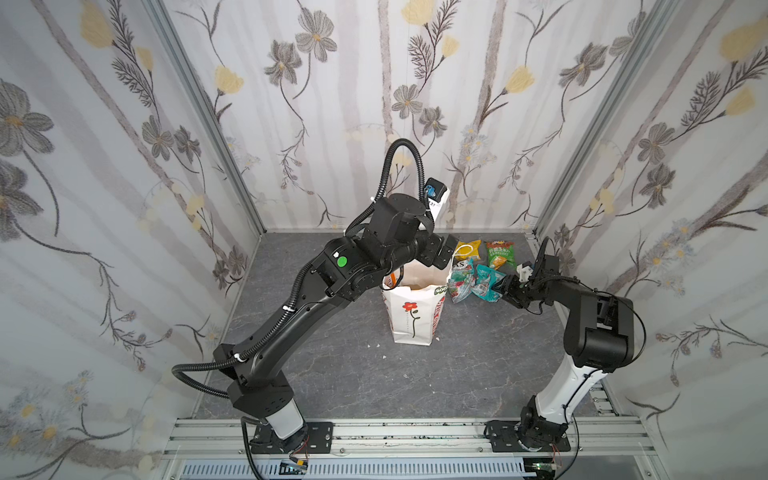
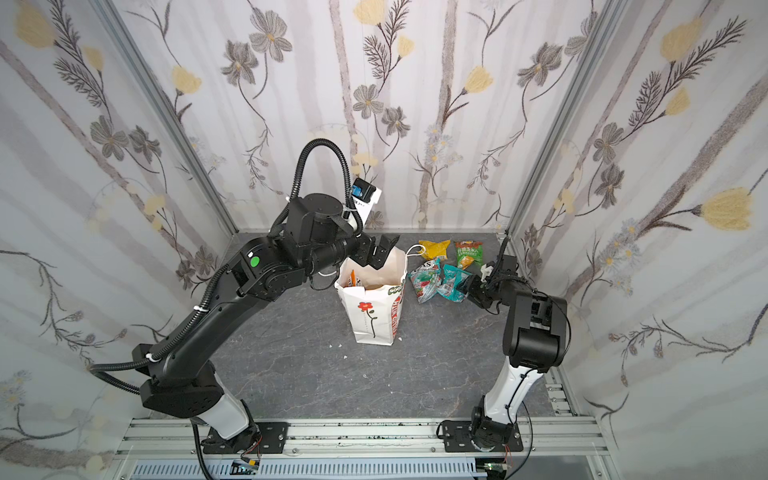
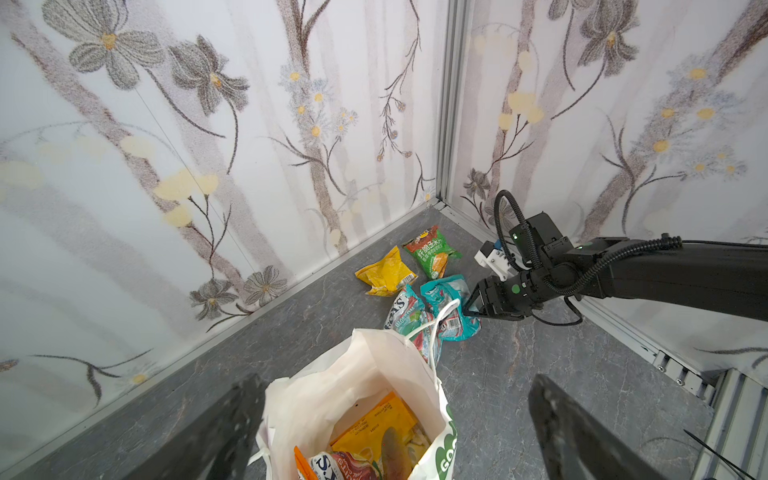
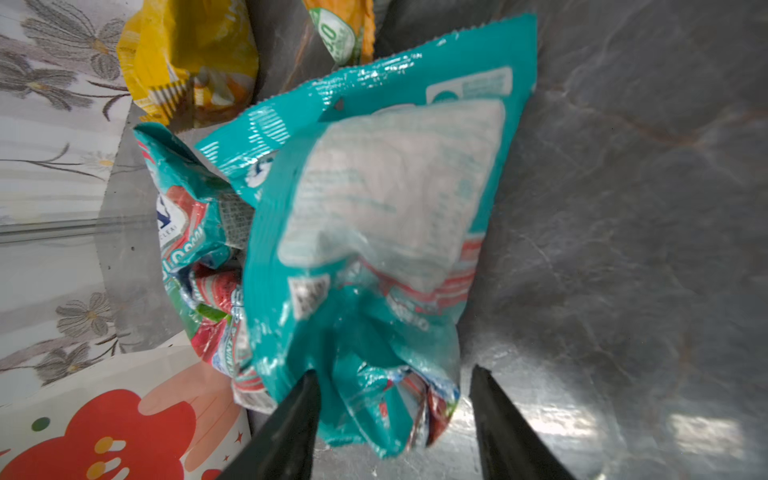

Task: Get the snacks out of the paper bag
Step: 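Open the right gripper to drop the teal bag beside the other packets, then lower the left gripper into the paper bag while the right arm moves toward it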

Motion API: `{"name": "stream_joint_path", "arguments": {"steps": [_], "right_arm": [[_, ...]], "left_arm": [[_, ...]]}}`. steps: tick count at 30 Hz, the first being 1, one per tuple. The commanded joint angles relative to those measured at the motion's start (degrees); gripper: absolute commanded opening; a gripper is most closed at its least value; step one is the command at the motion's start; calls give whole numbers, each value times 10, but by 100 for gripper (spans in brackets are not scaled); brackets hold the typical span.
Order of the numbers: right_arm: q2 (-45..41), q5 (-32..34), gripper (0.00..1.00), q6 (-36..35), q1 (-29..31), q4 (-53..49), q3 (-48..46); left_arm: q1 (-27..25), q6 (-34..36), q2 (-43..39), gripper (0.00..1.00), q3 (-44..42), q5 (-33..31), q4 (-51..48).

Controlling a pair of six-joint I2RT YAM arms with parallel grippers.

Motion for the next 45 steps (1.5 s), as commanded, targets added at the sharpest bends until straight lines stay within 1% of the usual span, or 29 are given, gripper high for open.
{"name": "stream_joint_path", "arguments": {"steps": [1,3,5,7,10,14,19,23,26,29,33,35,40,43,45], "right_arm": [[-24,67,79,-9,1,-14,9],[-37,84,87,-16,0,-26,16],[-48,100,89,-22,-1,-40,29],[-62,101,91,-24,-1,-52,45],[-96,87,91,-18,-1,-69,72],[-155,66,93,3,1,-96,111],[-254,56,98,44,11,-89,128],[-320,20,99,77,34,-84,140],[-357,-29,99,98,62,-78,156],[-382,-69,99,120,99,-84,179],[-410,-83,99,135,163,-105,196],[-423,-81,99,138,196,-114,196],[-444,-44,99,139,293,-133,195],[-457,-14,99,144,351,-134,187],[-466,0,99,150,379,-131,178]], "left_arm": [[0,0,2,100,6,-12,-1],[0,1,4,100,8,-12,-1],[0,0,7,100,12,-11,-3],[0,-1,11,100,17,-11,-6],[0,-4,17,100,24,-15,-12],[0,-18,21,100,26,-35,-14],[3,-37,37,100,39,-53,-29],[14,-67,66,100,74,-62,-71],[27,-102,91,100,103,-56,-113],[43,-142,116,100,129,-28,-154],[61,-189,146,100,147,21,-193],[67,-204,157,100,148,38,-207],[75,-226,184,99,148,80,-231],[77,-229,198,98,145,81,-238],[77,-230,201,97,134,73,-232]]}}
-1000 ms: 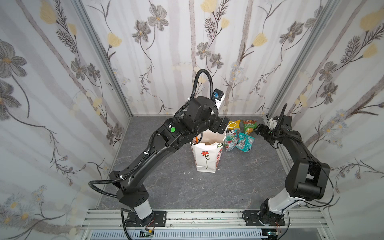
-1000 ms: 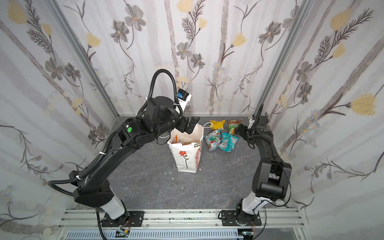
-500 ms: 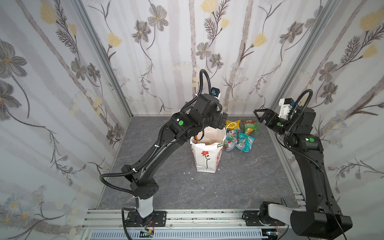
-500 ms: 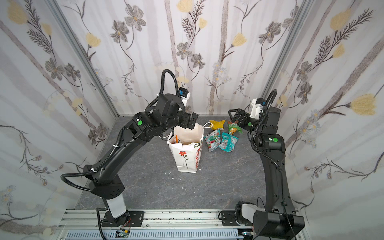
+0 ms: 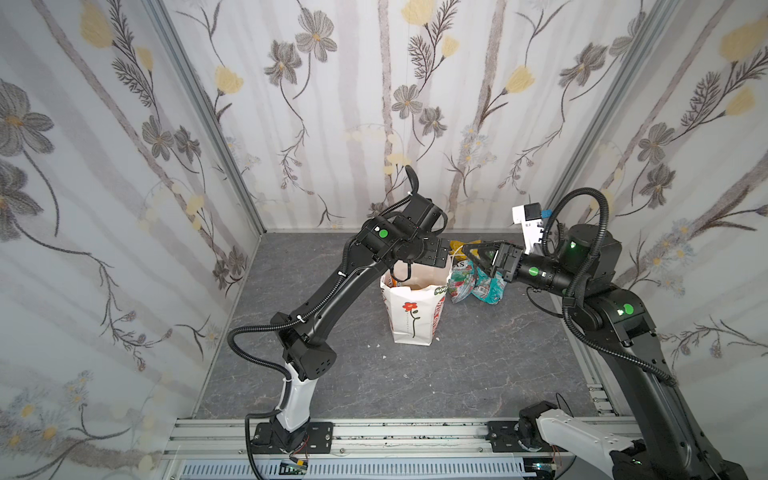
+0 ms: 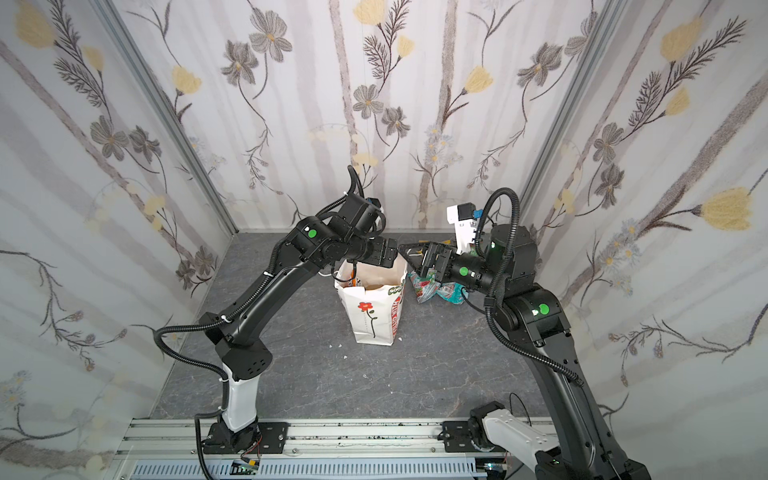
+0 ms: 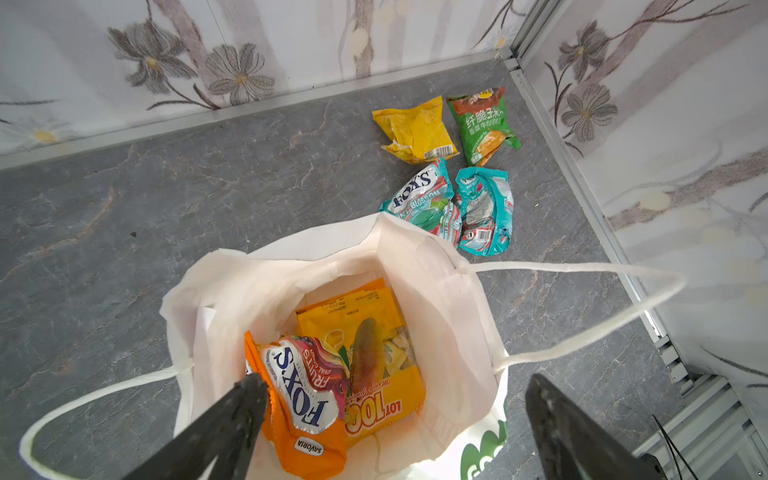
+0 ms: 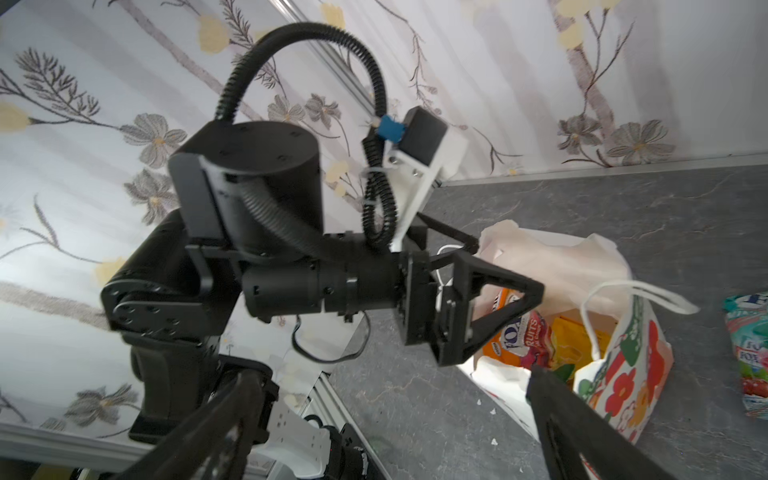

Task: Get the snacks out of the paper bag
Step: 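Lower the left gripper into the paper bag while the right arm moves toward it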

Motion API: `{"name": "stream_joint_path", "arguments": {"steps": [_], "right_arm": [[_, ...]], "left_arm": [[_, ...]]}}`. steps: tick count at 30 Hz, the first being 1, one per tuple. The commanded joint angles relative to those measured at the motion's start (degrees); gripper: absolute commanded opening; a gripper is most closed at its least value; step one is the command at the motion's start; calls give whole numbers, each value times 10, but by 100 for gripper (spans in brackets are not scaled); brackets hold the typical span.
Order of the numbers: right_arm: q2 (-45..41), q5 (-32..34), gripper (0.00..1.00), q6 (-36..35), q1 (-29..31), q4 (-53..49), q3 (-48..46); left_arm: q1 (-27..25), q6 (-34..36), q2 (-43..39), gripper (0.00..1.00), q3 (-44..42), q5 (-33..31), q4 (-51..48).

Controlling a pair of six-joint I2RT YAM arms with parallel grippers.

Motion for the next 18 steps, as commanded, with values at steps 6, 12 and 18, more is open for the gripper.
{"name": "stream_joint_path", "arguments": {"steps": [6,12,18], "right_arm": [[-23,72,99,19,72,-4,-15],[-31,84,99,7,78,-30,-20],[-38,88,99,2,77,-36,-34]], "left_arm": [[9,-27,7,91,-59,9,23],[16,-34,11,88,-102,21,53],[20,-31,19,86,-137,32,77]]}}
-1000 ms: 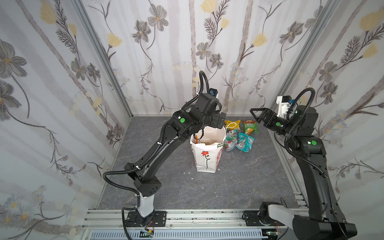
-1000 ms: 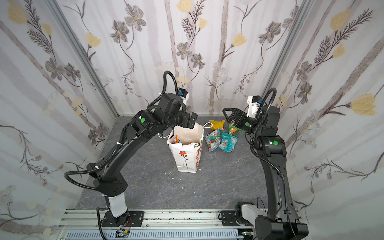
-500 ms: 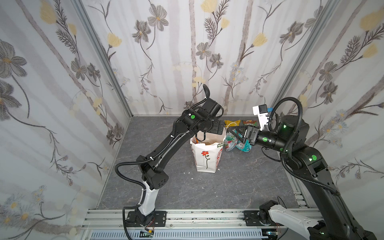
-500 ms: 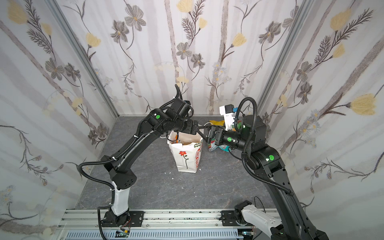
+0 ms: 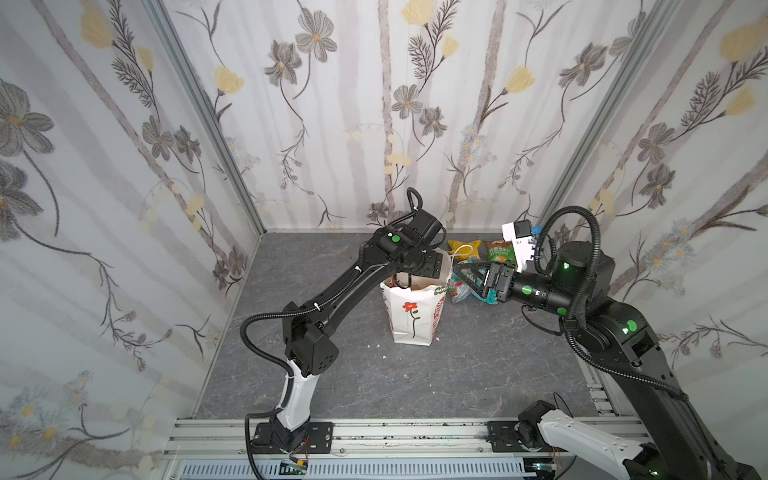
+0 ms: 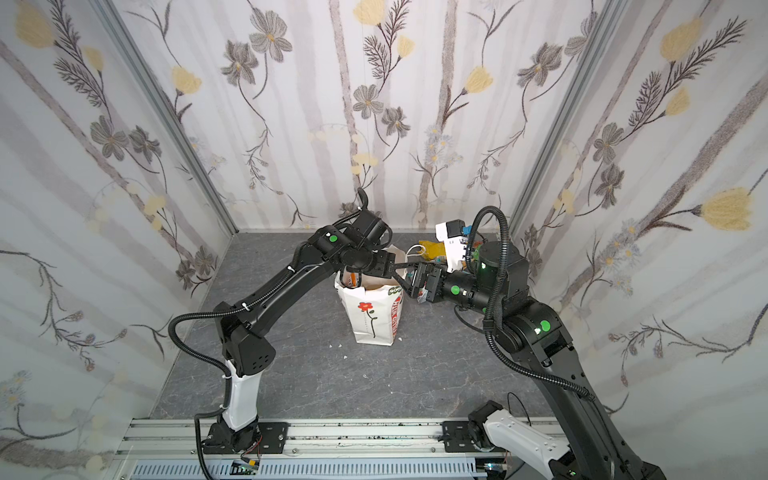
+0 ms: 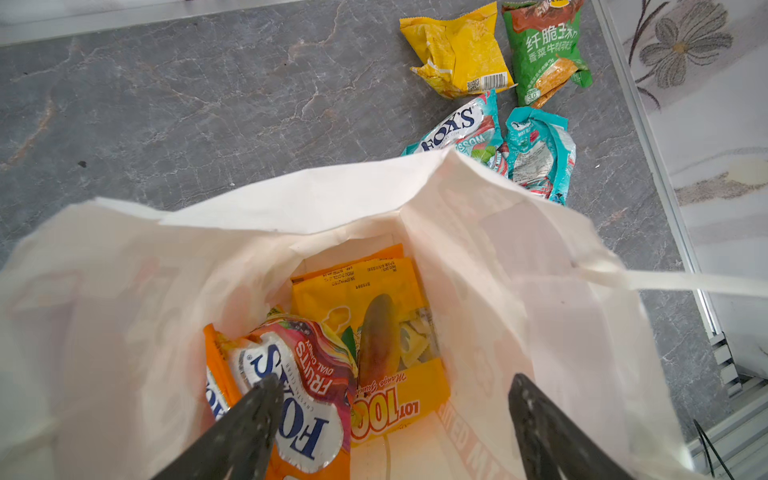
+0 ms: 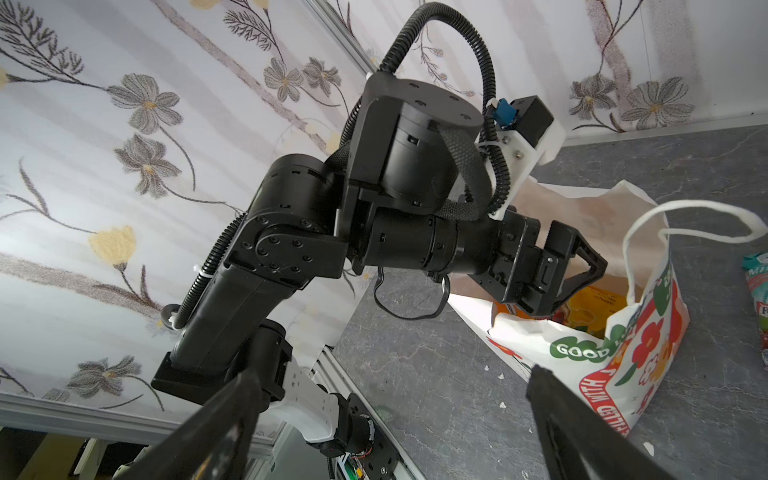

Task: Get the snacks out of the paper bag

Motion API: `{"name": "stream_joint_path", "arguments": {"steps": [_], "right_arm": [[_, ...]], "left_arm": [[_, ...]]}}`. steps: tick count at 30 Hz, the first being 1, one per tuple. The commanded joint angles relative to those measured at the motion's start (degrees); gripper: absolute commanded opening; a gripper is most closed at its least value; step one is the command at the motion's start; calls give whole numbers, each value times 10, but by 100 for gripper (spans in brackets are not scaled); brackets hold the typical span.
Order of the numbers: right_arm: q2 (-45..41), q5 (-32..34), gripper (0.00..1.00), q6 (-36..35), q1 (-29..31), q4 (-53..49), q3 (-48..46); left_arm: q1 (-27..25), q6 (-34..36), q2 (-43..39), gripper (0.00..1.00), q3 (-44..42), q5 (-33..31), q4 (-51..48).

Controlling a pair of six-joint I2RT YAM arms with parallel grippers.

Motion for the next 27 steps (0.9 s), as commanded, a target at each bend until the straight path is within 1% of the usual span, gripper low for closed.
{"name": "stream_joint_path", "arguments": {"steps": [1,6,9,13,20,27], "right_arm": [[-3,12,99,-7,1,-7,-10],[-4,13,99,-17,1,-24,-18],[-6,27,99,-20,1,-35,-20],[-3,32,99,-21,1,-45,-24],[-3,33,99,-23,1,-46,-23],[-3,37,99,-25,1,-51,-18]], "left_arm": [[2,-4,4,86,-19,12,29],[1,7,1,84,-69,29,65],[2,15,-13,83,-114,41,103],[1,19,-27,81,-164,41,139],[1,21,-11,80,-177,36,134],[7,11,14,80,-181,45,153]]}}
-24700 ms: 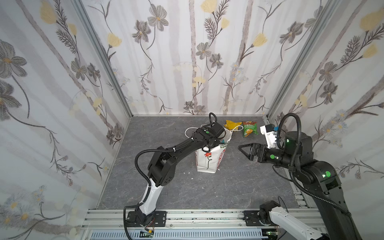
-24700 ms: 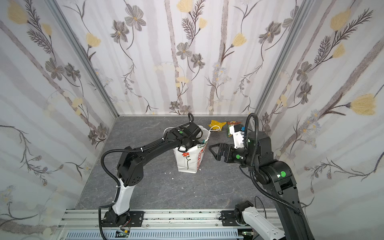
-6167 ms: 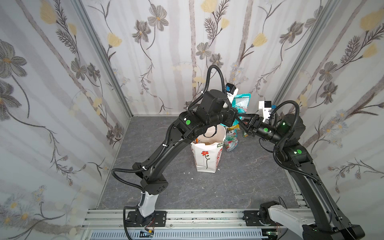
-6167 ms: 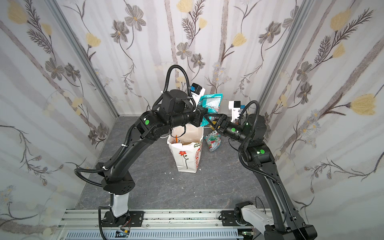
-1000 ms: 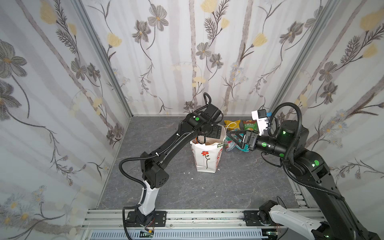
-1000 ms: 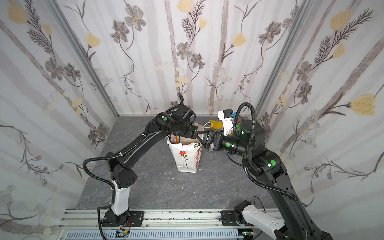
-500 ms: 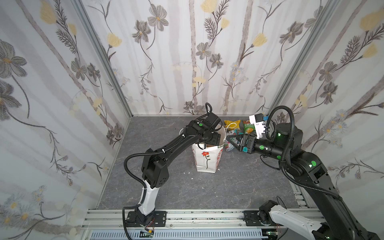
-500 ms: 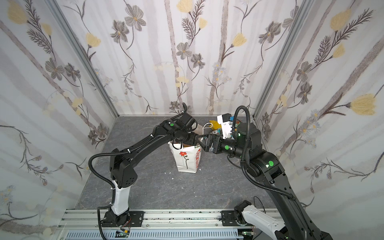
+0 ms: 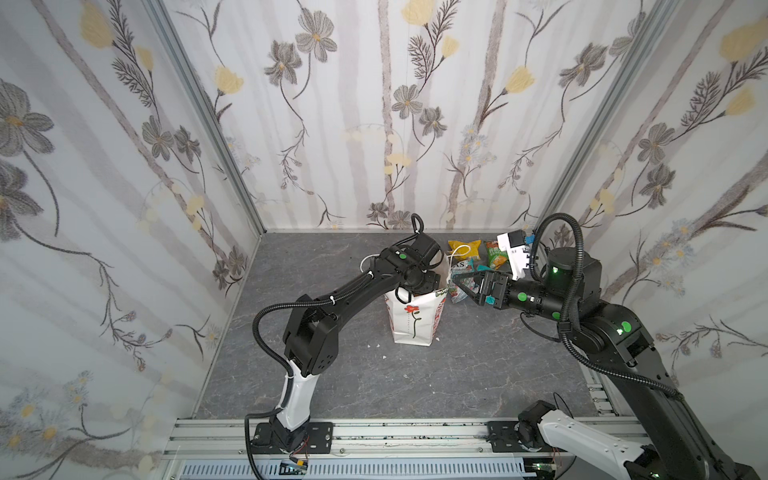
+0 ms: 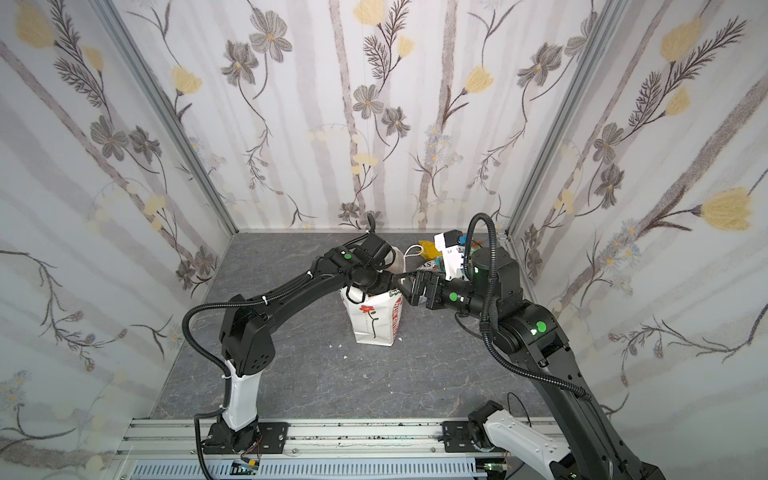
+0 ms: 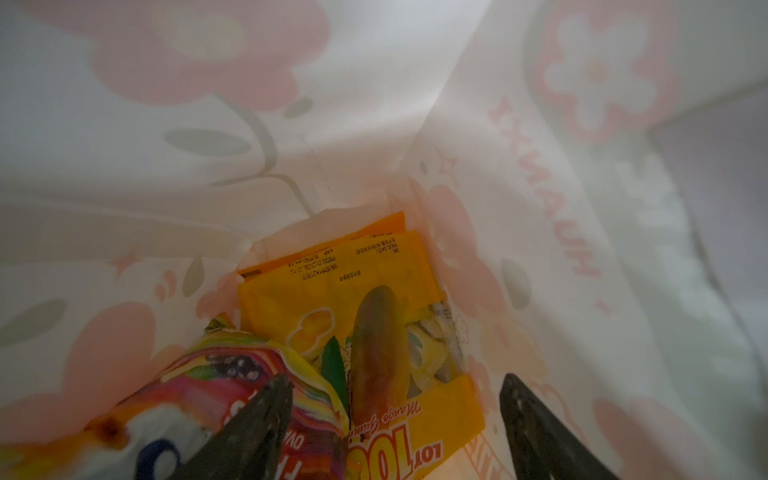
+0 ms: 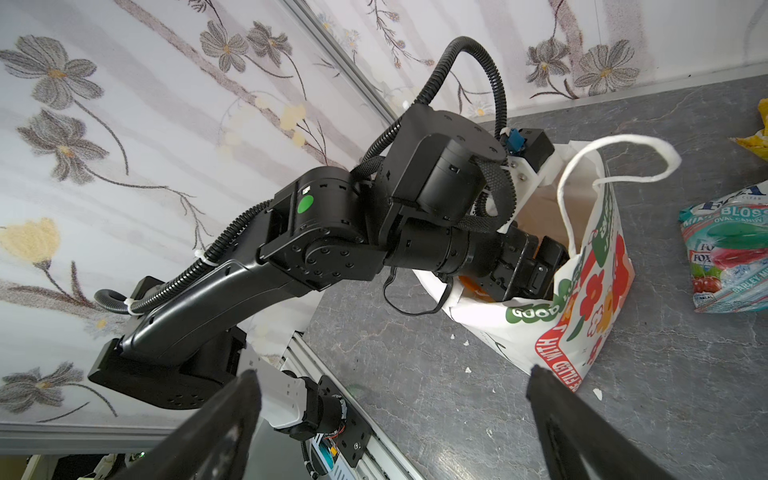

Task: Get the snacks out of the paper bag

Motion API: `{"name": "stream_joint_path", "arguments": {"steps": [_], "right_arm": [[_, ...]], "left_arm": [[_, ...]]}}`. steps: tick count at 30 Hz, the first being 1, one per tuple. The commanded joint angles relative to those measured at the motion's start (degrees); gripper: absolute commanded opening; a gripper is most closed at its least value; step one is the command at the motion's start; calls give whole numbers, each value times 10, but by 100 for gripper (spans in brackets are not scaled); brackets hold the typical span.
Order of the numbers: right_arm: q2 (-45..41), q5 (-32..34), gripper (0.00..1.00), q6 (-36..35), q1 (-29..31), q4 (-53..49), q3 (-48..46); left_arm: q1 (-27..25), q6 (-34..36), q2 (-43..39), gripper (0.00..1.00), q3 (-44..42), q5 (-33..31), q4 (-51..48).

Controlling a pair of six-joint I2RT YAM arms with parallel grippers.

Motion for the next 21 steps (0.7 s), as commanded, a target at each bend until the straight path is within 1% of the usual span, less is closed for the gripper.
{"name": "stream_joint_path", "arguments": {"steps": [1,9,17,21], "right_arm": [[2,8,99,-5,0,-1,5],[-4,16,99,-9,0,-6,6],[-5,24,99,-14,-1,-12,7],[-4,21,99,-14,0,-12,6]], "left_arm": [[3,-5,15,80,-1,0,17],[3,-4,35,80,-16,-1,15],[-2,-2,7,80,-59,-5,22],[1,-7,32,80,-60,-20,-1]]}}
